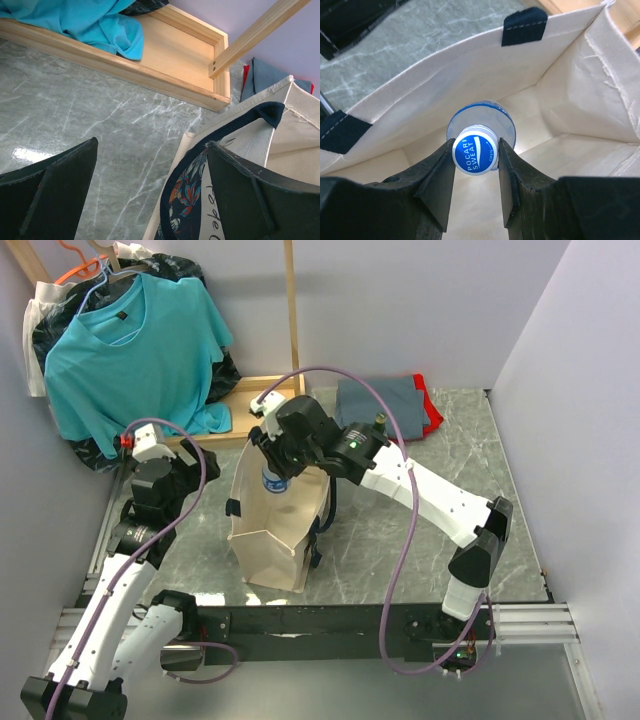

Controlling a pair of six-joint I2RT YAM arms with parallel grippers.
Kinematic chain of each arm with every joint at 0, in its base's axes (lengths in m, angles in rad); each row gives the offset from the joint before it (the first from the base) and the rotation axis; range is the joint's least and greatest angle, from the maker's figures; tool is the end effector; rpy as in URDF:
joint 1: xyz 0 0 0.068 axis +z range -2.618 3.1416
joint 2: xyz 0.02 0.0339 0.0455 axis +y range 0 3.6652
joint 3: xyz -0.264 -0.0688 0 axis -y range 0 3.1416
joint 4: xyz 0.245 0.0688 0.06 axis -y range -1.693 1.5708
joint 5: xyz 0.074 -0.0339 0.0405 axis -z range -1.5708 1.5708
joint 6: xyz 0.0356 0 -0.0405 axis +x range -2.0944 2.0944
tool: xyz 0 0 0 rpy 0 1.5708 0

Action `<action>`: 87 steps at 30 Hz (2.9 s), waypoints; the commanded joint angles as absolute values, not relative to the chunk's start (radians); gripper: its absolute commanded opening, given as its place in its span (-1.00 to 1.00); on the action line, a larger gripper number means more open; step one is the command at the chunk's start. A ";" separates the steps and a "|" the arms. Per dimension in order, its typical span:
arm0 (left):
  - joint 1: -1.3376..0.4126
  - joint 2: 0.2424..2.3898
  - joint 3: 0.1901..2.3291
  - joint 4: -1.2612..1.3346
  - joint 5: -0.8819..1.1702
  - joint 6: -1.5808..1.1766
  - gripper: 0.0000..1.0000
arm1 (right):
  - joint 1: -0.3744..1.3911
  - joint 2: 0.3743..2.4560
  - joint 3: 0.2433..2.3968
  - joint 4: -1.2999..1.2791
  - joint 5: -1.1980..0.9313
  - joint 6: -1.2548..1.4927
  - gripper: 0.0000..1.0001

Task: Take the beverage out of the canvas bag
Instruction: Take out the drink from the canvas bag.

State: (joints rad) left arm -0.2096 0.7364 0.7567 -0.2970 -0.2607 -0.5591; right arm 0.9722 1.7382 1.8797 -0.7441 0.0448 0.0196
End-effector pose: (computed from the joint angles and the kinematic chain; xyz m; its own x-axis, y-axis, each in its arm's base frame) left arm 0.1705 -0.0269 0.3262 -0.2045 -0.4805 -0.8528 -0.1769 0.8750 -0.4506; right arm 0.2201 0.3199 0.4057 -0.3351 -0.4565 -0.8242 -0.7981 0.6025 -0.0092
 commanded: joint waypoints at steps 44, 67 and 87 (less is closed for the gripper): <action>-0.209 0.650 0.761 -0.298 -0.360 -0.667 0.93 | 1.000 1.514 1.976 -0.729 0.034 0.043 -1.00; -0.207 0.643 0.749 -0.278 -0.337 -0.684 0.93 | 1.022 1.375 1.937 -0.741 0.187 0.025 -1.00; -0.207 0.612 0.729 -0.272 -0.359 -0.678 0.93 | 1.028 1.221 1.835 -0.669 0.256 0.035 -1.00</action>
State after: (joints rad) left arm -0.2096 0.6334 0.7296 -0.3130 -0.3538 -0.6746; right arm 1.0187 1.2980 1.8168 -0.8574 0.1963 0.0360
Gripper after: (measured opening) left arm 0.966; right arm 0.431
